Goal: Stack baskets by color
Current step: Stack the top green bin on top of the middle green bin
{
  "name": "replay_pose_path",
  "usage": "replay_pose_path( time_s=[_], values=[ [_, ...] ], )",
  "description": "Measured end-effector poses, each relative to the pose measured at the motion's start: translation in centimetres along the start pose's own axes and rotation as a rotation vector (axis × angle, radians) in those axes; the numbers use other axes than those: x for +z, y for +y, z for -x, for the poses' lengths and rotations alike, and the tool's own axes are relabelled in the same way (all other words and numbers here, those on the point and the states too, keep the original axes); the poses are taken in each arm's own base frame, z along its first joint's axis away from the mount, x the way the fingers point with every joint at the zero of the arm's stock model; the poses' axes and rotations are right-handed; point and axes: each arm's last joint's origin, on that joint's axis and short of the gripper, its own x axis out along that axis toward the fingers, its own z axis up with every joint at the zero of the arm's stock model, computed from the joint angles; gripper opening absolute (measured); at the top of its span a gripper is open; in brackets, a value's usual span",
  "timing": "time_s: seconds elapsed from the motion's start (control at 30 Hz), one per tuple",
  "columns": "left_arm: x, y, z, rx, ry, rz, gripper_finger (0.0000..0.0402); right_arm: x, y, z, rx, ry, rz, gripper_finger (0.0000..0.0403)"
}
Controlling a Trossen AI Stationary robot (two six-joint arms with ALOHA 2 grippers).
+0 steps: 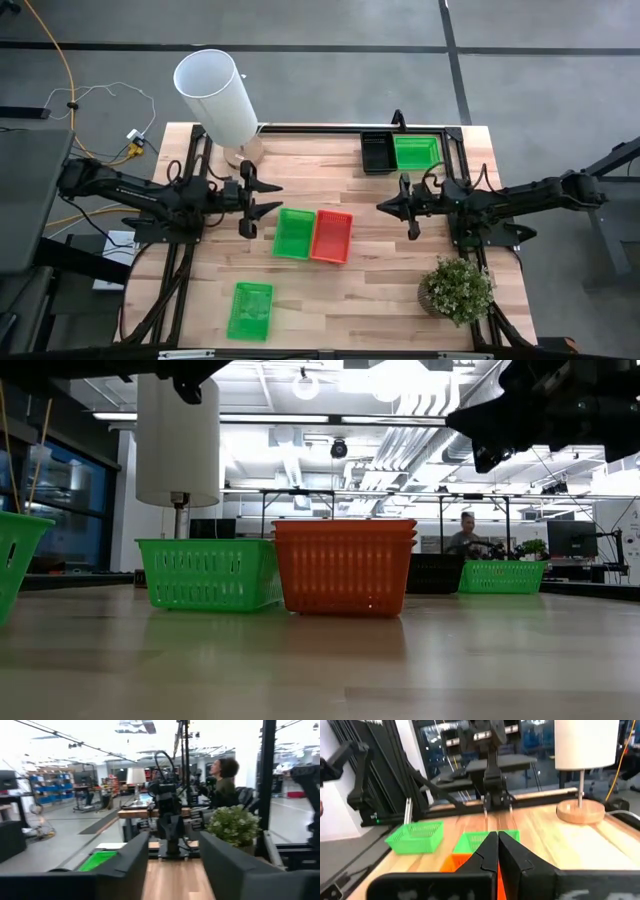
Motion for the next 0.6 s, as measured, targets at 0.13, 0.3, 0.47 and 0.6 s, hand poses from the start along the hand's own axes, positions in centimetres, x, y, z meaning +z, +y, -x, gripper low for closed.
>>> replay_pose_path(
  time_s=[0.13, 0.3, 0.47, 0.6],
  values=[
    [-0.2, 0.2, 0.6, 0.013, 0.037, -0.027, 0.0055, -0.1, 0.0, 0.0, -0.001, 0.007, 0.006, 0.0],
    [-2.1, 0.3, 2.4, 0.001, 0.074, 0.012, 0.0014, -0.1, 0.0, 0.0, -0.001, 0.007, 0.02, 0.0],
    [-4.4, 0.2, 3.8, 0.015, 0.123, 0.037, 0.0003, -0.1, 0.0, 0.0, -0.001, 0.007, 0.036, 0.0],
    [-5.5, 0.3, 4.3, 0.039, 0.162, 0.05, 0.0001, -0.1, 0.0, 0.0, -0.002, 0.007, 0.045, 0.0]
  ],
)
